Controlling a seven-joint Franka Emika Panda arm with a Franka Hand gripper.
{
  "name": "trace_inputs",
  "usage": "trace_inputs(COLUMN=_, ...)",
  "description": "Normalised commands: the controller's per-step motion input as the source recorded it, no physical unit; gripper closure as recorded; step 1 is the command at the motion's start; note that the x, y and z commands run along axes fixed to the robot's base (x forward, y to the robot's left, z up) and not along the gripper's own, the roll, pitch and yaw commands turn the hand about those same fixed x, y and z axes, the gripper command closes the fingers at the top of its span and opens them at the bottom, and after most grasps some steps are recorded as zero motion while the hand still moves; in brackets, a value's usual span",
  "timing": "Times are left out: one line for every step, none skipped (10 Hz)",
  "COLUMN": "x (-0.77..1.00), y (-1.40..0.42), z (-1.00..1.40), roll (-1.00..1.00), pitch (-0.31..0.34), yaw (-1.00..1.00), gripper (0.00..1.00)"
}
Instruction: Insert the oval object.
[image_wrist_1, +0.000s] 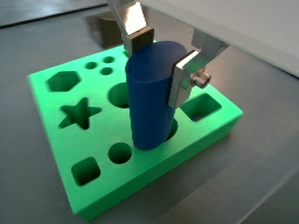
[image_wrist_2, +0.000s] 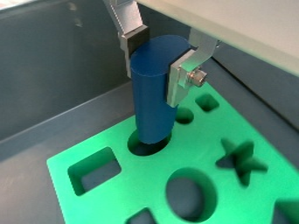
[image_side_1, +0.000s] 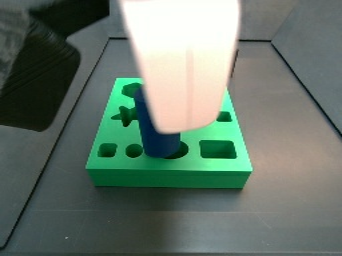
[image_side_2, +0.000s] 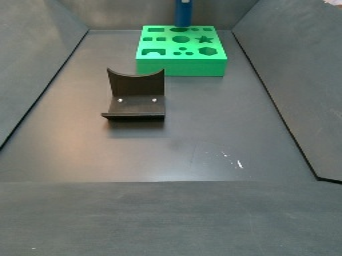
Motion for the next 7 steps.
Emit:
trace_inputs(x=0.25, y=0.02, z=-0.21, roll=-0.12, pitch=0.037, yaw=-0.89, gripper=1.00)
trace_inputs(x=0.42, y=0.16, z=-0.16, roll=-0.02, pitch=0.154, yaw=-0.58, gripper=1.00)
trace_inputs(x=0.49, y=0.07, z=-0.25, roll=0.05, pitch=0.189, yaw=-0.45, gripper=1.00)
trace_inputs(x=0.43, y=0.12, z=-0.23, roll=0.08, pitch=0.137, yaw=-0.53, gripper=1.00)
trace_inputs(x=0.04, y=0.00, z=-0.44, roll=-0.13, pitch=0.000, yaw=-0.45, gripper=1.00)
trace_inputs(x=-0.06, y=0.00, z=-0.65, roll=-0.20, pitch=-0.060, yaw=-0.31, gripper=1.00)
trace_inputs(x=-0.30, y=0.00, z=-0.58, roll=-0.21, pitch=-0.057, yaw=-0.15, gripper=1.00)
